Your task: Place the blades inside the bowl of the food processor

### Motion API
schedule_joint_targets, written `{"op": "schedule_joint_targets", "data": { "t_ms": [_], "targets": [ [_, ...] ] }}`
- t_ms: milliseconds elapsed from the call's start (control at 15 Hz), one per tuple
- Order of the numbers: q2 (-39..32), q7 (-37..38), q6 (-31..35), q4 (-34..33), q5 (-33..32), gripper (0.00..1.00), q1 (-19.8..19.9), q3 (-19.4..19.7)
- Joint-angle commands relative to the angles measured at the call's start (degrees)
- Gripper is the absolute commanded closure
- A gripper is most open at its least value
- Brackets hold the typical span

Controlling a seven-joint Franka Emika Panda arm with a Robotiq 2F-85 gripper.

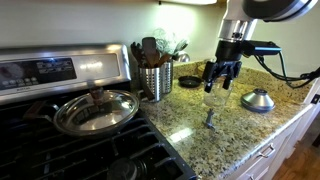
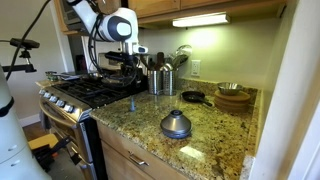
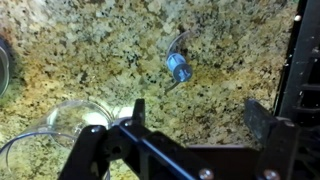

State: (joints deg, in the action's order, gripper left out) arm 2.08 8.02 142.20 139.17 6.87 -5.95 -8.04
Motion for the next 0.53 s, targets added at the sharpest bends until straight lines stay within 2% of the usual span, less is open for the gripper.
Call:
{"op": "schedule_joint_targets", "data": {
  "t_ms": [0,333,400,467],
  "targets": [
    [-3.7,0.7,4.0,-0.2,1.4,0.00,-0.6,0.2],
    [-7.5,0.5,5.2,-0.9,1.3,0.00,-0.7,0.1],
    [-8.0,0.5,5.2,-1.0,1.2,0.02,-0.8,0.0],
    [-8.5,0.5,5.1,-1.2,1.1,0.11,-0.8,0.0]
  ]
}}
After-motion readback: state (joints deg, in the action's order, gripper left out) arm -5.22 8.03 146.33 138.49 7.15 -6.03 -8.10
